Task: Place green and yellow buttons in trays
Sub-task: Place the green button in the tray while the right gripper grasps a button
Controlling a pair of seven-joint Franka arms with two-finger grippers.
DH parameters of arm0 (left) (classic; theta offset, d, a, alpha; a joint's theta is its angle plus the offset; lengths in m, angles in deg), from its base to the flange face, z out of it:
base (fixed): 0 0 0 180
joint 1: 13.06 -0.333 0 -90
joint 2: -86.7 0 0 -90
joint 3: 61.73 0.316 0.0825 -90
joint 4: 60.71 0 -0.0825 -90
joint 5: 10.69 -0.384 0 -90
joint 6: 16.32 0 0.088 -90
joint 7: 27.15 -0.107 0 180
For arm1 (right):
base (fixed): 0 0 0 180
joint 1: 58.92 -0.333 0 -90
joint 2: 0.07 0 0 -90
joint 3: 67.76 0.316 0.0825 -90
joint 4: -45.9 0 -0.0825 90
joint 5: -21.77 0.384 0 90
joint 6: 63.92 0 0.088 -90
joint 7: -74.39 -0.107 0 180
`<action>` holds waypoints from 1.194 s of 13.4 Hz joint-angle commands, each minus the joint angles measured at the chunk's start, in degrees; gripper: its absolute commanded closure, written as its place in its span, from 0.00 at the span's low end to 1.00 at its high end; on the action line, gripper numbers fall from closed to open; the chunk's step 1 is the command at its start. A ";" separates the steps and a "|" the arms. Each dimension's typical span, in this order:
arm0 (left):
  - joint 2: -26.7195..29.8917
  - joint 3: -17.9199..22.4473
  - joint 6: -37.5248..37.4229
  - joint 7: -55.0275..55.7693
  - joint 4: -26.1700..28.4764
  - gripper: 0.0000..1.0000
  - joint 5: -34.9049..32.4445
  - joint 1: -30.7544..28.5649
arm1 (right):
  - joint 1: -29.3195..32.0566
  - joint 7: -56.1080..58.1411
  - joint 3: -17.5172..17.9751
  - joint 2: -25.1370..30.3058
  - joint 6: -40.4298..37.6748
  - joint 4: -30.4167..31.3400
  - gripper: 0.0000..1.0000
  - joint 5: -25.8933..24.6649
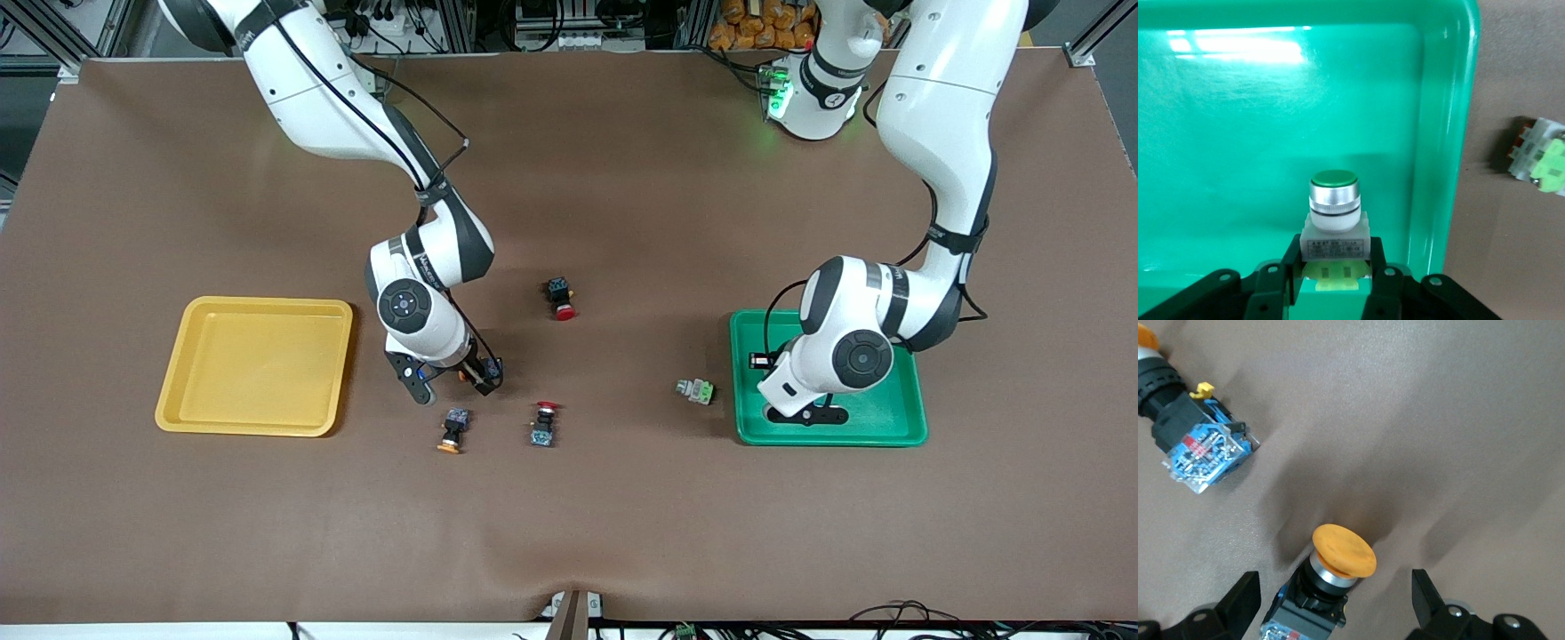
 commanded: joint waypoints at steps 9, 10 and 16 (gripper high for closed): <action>0.74 -0.52 1.21 -0.67 -1.22 0.00 -0.94 -0.56 | -0.34 -0.03 -0.06 0.65 -0.21 0.19 1.00 -7.55; 0.74 -0.61 1.20 -1.55 -1.58 0.00 -0.86 -0.48 | -0.07 1.11 -0.06 1.09 -1.69 -0.33 1.00 -7.64; -0.05 -0.69 1.73 -3.75 -6.15 0.00 -0.24 2.86 | 9.22 24.18 -0.06 5.57 -21.29 -8.07 0.97 -7.65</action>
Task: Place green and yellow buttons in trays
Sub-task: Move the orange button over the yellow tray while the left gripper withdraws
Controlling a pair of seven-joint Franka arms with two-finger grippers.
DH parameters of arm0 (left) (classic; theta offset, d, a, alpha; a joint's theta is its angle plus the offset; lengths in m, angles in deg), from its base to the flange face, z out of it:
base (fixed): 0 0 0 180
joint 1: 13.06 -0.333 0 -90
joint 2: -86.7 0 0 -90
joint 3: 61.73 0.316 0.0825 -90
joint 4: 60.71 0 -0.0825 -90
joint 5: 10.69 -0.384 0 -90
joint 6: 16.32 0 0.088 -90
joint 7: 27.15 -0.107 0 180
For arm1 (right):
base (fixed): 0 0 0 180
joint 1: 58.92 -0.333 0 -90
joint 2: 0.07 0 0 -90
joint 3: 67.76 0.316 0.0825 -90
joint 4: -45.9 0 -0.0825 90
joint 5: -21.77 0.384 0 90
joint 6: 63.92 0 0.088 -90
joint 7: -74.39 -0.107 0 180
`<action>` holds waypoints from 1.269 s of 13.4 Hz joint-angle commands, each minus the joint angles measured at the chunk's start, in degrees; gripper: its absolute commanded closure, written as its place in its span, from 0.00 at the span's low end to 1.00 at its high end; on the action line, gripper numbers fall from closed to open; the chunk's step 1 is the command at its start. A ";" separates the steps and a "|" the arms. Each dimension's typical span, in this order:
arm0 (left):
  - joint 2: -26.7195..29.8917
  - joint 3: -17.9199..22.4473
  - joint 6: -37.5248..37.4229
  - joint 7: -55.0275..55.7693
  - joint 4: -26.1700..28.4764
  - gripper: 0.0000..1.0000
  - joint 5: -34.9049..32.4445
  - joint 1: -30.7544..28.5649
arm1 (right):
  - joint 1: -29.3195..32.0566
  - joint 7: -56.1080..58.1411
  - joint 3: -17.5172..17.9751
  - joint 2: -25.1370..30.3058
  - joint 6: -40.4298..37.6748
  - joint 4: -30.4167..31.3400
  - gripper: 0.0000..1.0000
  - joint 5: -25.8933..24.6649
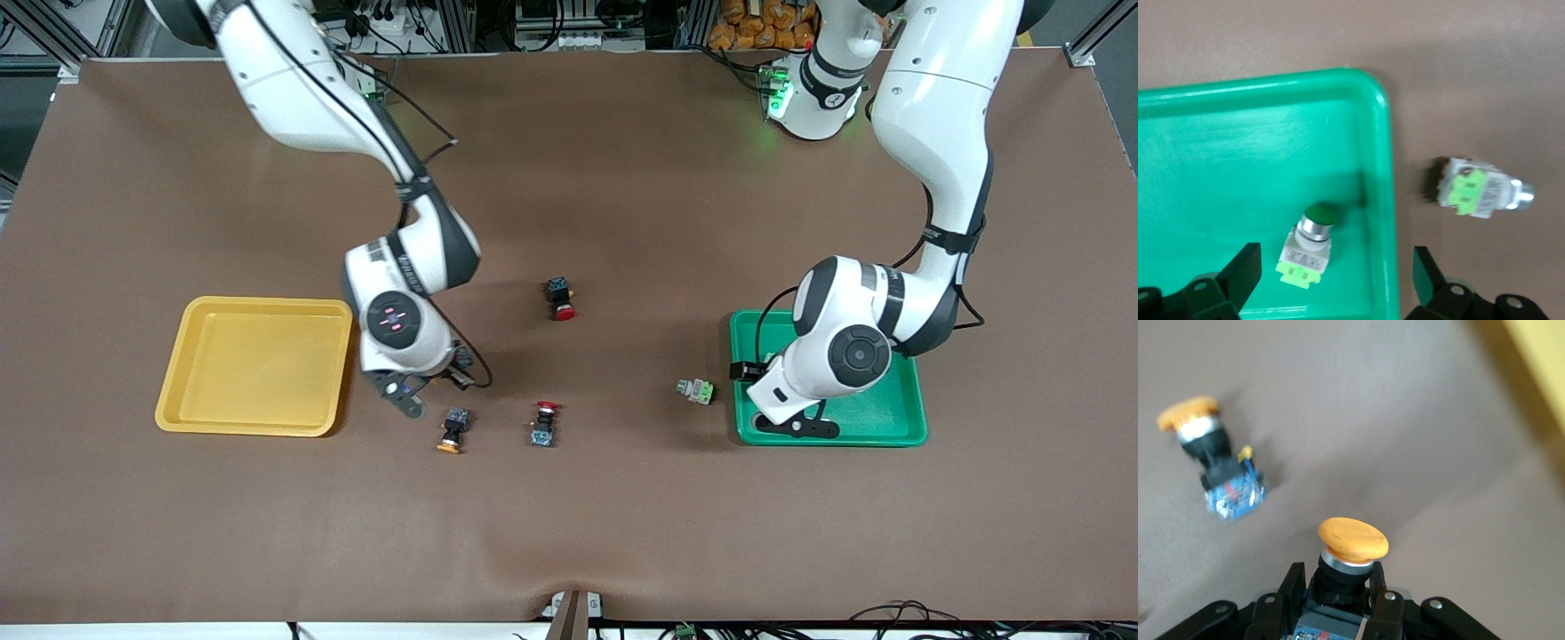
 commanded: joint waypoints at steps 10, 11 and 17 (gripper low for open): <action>-5.95 0.18 13.39 -0.35 -3.08 0.00 -0.24 7.70 | 25.70 57.06 1.02 7.43 -14.90 0.03 0.92 -0.66; -6.13 0.18 14.01 -0.26 -3.08 0.00 -0.24 8.32 | 27.90 61.89 1.02 7.44 -14.99 0.03 0.84 -0.57; -8.76 0.18 17.35 -0.44 -2.21 0.00 -0.24 8.68 | 26.53 69.32 1.46 6.56 -14.64 -1.55 0.00 2.49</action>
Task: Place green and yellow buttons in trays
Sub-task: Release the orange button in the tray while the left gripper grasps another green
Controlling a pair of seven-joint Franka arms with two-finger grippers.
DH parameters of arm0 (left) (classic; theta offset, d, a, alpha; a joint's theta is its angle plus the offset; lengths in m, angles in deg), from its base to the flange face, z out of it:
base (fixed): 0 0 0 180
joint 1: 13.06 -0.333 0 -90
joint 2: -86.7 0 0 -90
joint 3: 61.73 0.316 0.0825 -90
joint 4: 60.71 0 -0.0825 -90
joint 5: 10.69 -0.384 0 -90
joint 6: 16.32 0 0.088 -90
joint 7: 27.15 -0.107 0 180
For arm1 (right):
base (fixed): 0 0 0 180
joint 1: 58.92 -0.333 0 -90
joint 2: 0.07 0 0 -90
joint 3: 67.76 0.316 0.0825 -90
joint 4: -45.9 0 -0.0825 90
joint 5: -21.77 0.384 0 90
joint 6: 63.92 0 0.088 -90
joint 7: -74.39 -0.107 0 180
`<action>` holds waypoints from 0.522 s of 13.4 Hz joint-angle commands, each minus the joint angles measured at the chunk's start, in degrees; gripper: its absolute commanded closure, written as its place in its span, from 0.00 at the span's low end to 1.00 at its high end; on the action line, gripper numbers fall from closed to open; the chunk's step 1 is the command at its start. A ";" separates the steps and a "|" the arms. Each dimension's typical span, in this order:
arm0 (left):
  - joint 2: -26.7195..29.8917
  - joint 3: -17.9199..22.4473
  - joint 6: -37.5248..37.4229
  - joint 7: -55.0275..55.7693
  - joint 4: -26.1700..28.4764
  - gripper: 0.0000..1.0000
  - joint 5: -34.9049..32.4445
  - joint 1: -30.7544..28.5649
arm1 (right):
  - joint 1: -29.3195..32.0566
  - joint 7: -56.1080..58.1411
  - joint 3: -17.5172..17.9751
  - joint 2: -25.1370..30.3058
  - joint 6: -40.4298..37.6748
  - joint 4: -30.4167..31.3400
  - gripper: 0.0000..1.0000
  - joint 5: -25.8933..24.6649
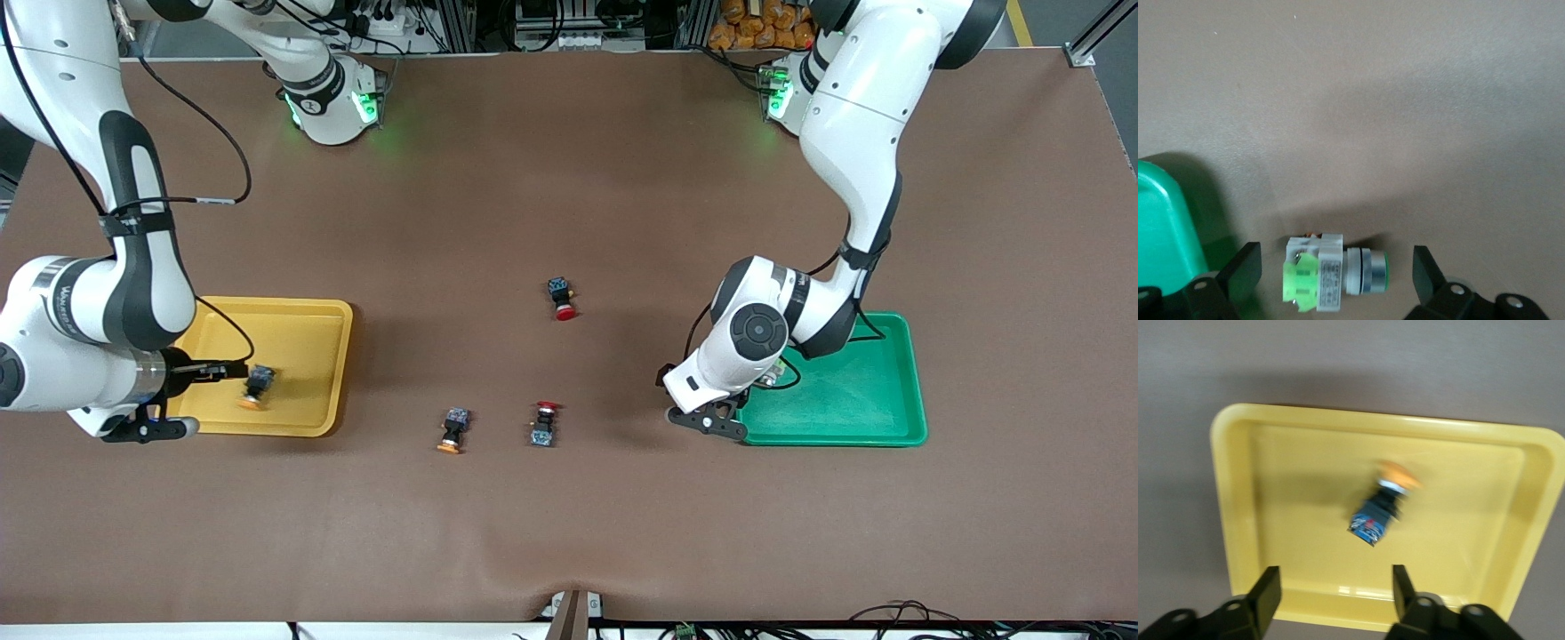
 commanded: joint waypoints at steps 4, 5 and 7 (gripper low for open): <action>-1.11 0.34 1.00 -0.85 -0.11 0.45 -0.41 0.54 | -11.03 -12.43 0.49 -0.11 2.19 -1.20 0.00 4.87; -0.94 0.34 0.82 -0.68 -0.20 0.79 -0.33 0.63 | -13.67 -15.60 0.49 -0.37 4.82 -1.20 0.00 4.79; -0.32 0.34 0.12 -0.59 -0.02 0.92 -0.24 0.54 | -17.72 -18.79 0.49 -2.64 11.49 -1.11 0.00 4.43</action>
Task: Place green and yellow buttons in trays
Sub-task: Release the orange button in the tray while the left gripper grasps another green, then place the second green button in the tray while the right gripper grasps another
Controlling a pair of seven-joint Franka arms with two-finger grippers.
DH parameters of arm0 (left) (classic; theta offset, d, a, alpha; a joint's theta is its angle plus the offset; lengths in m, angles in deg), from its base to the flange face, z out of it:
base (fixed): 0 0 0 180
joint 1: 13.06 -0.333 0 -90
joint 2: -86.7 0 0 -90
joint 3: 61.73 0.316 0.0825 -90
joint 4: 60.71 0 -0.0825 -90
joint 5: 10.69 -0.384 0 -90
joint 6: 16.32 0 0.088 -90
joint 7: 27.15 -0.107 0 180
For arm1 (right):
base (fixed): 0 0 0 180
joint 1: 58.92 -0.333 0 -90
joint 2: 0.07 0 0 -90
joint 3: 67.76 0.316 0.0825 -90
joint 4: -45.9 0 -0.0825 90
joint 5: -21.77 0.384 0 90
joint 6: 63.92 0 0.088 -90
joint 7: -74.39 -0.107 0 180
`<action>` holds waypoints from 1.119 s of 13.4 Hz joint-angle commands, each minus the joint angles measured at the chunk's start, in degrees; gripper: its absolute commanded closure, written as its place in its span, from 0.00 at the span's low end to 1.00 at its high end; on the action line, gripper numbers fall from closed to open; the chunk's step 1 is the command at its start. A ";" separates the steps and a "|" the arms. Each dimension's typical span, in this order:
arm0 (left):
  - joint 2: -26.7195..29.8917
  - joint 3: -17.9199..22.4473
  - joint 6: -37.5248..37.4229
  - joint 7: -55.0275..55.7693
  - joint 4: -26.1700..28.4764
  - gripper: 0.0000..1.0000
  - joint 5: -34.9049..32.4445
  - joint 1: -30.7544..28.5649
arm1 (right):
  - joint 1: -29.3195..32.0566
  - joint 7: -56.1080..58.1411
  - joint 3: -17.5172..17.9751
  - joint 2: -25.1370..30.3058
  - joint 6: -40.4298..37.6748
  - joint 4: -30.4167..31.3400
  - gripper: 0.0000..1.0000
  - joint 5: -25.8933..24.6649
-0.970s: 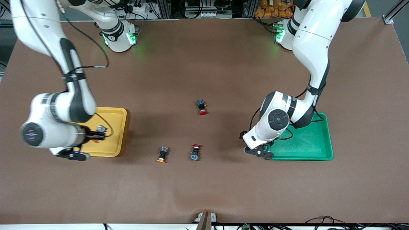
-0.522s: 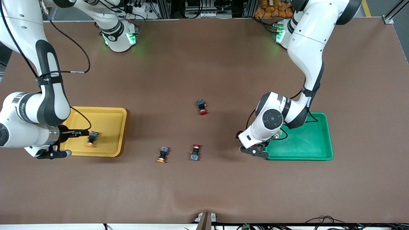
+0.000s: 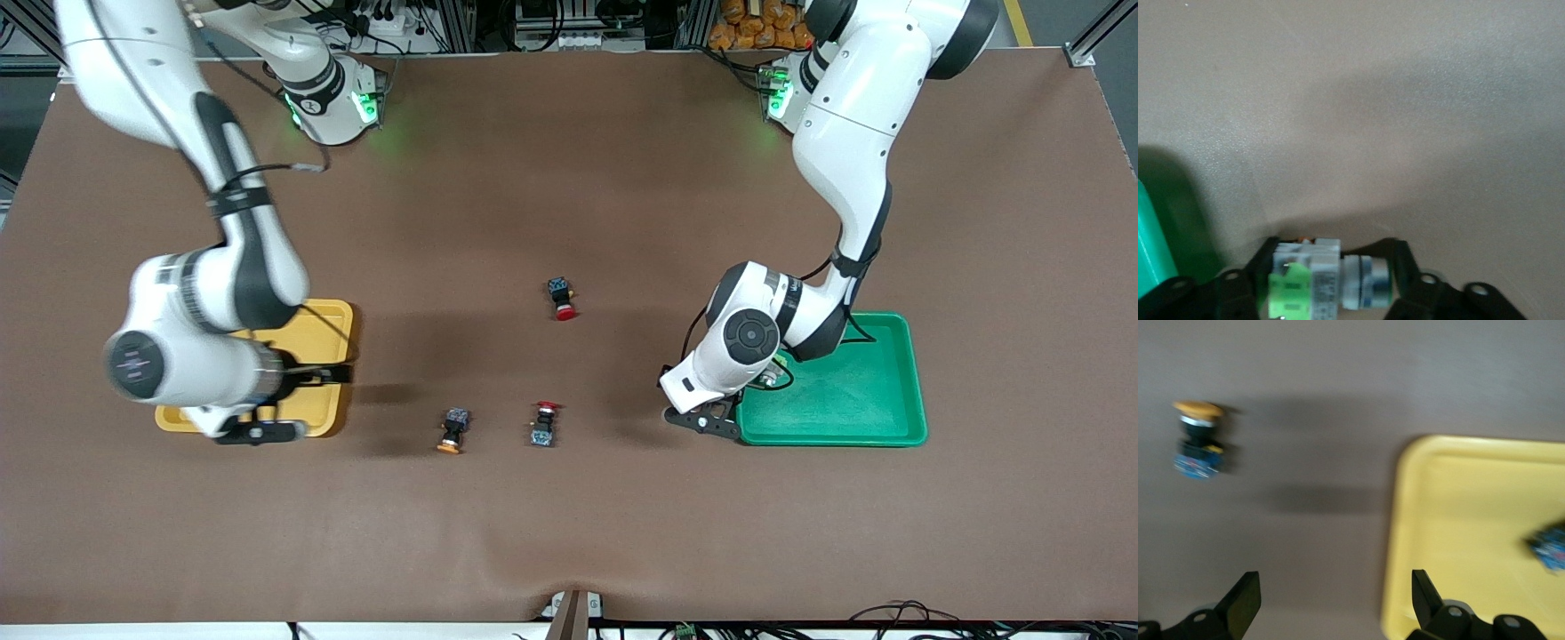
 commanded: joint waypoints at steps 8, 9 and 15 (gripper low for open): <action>9.19 0.69 -14.63 -1.29 -0.16 0.89 -0.24 -6.17 | -11.28 -14.55 -0.78 -15.04 20.90 -6.63 0.00 -0.04; 9.29 0.87 -15.87 -2.43 0.19 0.89 -0.50 -8.08 | -11.73 -14.83 -0.87 -16.36 20.99 -8.30 0.00 -0.04; 7.10 0.70 -16.23 -17.29 1.60 0.79 -0.59 -20.40 | -12.79 -14.83 -1.04 -20.67 25.46 -11.39 0.00 -2.59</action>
